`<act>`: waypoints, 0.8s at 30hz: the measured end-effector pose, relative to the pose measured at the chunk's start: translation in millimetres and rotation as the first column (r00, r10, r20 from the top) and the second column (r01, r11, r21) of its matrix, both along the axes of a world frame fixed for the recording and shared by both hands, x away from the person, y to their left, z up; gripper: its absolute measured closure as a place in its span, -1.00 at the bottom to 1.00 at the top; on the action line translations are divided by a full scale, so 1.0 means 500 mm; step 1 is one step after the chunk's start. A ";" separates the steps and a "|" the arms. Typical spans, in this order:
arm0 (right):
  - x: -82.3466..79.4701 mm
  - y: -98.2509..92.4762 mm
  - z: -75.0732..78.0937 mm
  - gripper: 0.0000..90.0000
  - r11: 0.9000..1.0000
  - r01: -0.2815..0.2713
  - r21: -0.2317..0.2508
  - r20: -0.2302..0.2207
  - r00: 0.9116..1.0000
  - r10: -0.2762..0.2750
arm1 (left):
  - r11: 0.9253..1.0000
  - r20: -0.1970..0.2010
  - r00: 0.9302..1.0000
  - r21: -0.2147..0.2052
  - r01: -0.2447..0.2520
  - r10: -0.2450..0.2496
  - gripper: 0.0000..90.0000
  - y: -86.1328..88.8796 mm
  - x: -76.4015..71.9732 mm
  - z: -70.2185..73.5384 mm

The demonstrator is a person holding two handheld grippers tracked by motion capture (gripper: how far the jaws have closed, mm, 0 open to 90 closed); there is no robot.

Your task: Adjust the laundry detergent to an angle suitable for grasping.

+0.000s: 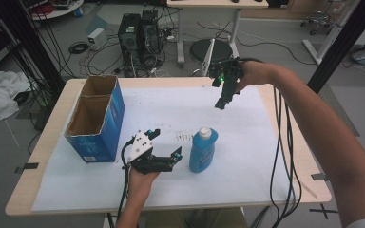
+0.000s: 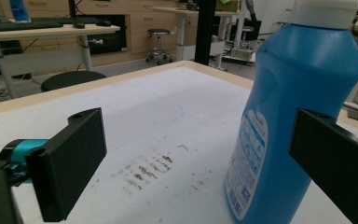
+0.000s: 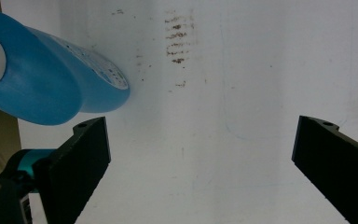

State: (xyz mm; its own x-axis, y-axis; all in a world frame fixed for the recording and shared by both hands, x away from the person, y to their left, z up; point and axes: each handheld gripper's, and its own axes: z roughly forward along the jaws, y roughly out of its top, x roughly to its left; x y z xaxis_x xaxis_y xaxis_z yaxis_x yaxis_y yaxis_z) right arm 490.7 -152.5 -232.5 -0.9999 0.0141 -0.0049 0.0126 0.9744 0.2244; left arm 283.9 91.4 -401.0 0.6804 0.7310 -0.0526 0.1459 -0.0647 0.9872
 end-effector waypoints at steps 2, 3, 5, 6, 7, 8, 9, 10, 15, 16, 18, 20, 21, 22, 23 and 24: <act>-0.001 0.000 0.001 -0.93 1.000 0.000 0.000 0.000 1.000 0.000 | 1.000 0.004 1.000 0.009 -0.009 0.009 -0.90 -0.009 -0.010 -0.001; -0.001 -0.001 0.001 -0.93 1.000 -0.002 0.001 0.003 1.000 0.002 | 1.000 0.007 1.000 0.012 -0.008 0.008 -0.90 -0.013 -0.013 -0.001; -0.002 -0.001 0.002 -0.93 1.000 -0.001 -0.001 0.003 1.000 0.001 | 1.000 0.017 1.000 0.019 -0.014 0.013 -0.90 -0.024 -0.021 0.001; -0.002 -0.001 0.002 -0.93 1.000 -0.001 -0.001 0.003 1.000 0.001 | 1.000 0.017 1.000 0.019 -0.014 0.013 -0.90 -0.024 -0.021 0.001; -0.002 -0.002 0.002 -0.93 1.000 0.005 0.000 0.001 1.000 -0.005 | 1.000 0.024 1.000 0.023 -0.013 0.012 -0.90 -0.034 -0.028 0.003; -0.002 -0.002 0.003 -0.93 1.000 0.002 0.000 0.001 1.000 -0.002 | 1.000 0.024 1.000 0.018 -0.012 0.012 -0.90 -0.039 -0.031 0.004; -0.002 -0.002 0.003 -0.93 1.000 0.003 0.001 0.002 1.000 -0.003 | 1.000 0.025 1.000 0.014 -0.012 0.012 -0.90 -0.044 -0.035 0.005; -0.003 -0.002 0.003 -0.93 1.000 0.002 0.004 0.003 1.000 -0.002 | 1.000 0.028 1.000 0.011 -0.015 0.014 -0.90 -0.048 -0.038 0.005; -0.006 -0.002 0.005 -0.93 1.000 0.003 0.005 0.008 1.000 -0.003 | 0.999 0.026 0.999 0.024 -0.022 0.022 -0.90 -0.071 -0.052 0.005; -0.006 -0.002 0.005 -0.93 1.000 0.002 0.004 0.009 1.000 -0.002 | 0.999 0.025 0.999 0.030 -0.027 0.026 -0.90 -0.075 -0.054 0.004; -0.009 -0.001 0.006 -0.93 1.000 0.001 0.003 0.009 1.000 -0.001 | 0.999 0.023 0.999 0.032 -0.033 0.032 -0.90 -0.081 -0.059 0.003; -0.011 0.001 0.006 -0.93 1.000 0.003 0.003 0.007 1.000 -0.003 | 0.999 0.023 0.999 0.033 -0.036 0.035 -0.90 -0.088 -0.064 0.003; -0.011 0.002 0.007 -0.93 1.000 -0.002 0.004 0.008 1.000 0.002 | 0.999 0.022 0.999 0.031 -0.036 0.035 -0.90 -0.092 -0.068 0.002; -0.011 0.004 0.006 -0.93 1.000 -0.004 0.007 0.006 1.000 0.004 | 0.999 0.022 0.999 0.034 -0.035 0.034 -0.90 -0.096 -0.071 0.002; -0.011 0.005 0.006 -0.93 1.000 -0.006 0.007 0.006 1.000 0.006 | 0.999 0.020 0.999 0.034 -0.029 0.029 -0.90 -0.101 -0.074 0.000; -0.010 0.006 0.005 -0.93 1.000 -0.006 0.006 0.006 1.000 0.006 | 0.999 0.015 1.000 0.029 -0.028 0.028 -0.90 -0.107 -0.077 -0.002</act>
State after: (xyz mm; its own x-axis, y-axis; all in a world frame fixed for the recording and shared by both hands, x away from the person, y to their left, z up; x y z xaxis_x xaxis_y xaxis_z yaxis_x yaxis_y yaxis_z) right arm 485.5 -149.6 -230.1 -0.9999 0.0083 -0.0110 0.0055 0.9731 0.2302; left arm 245.2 38.0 -401.8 0.6603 0.7507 -0.0211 0.1336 -0.0898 0.9870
